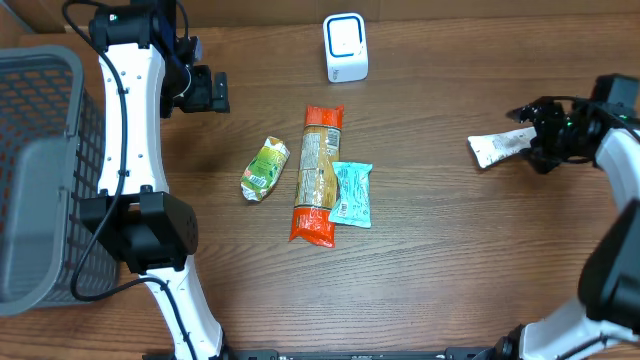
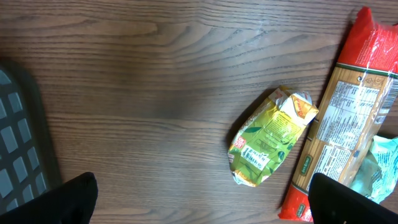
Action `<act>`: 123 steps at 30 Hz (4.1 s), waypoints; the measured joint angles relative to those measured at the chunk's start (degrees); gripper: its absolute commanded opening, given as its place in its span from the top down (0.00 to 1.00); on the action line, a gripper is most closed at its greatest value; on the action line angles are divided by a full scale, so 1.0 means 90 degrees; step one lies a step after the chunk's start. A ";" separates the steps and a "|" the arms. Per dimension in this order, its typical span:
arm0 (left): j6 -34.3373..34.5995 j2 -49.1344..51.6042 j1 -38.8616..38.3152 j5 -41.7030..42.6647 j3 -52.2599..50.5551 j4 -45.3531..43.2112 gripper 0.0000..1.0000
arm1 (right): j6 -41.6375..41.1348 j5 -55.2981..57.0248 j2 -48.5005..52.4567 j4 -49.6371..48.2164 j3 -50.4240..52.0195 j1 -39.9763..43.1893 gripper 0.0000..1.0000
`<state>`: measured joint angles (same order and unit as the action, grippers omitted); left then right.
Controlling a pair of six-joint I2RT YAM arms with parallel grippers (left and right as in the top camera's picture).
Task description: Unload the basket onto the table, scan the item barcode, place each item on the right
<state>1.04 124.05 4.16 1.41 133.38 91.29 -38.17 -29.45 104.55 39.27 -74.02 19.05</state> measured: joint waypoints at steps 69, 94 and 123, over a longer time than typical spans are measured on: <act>0.0000 0.0000 0.0000 0.0000 0.0000 0.0000 0.00 | 0.0733 0.0566 0.1639 0.0984 -0.1083 -0.5219 0.53; 0.0000 0.0000 0.0000 0.0000 0.0000 0.0000 0.00 | 0.5676 0.2652 0.1919 0.3235 -0.3585 -0.4379 0.37; 0.0000 0.0000 0.0000 0.0000 0.0000 0.0000 0.00 | 0.7531 0.0542 0.2691 0.3308 -0.3138 -0.3038 0.46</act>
<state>1.04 124.05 4.16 1.41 133.38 91.29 29.61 -24.58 128.77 69.04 -102.26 -8.29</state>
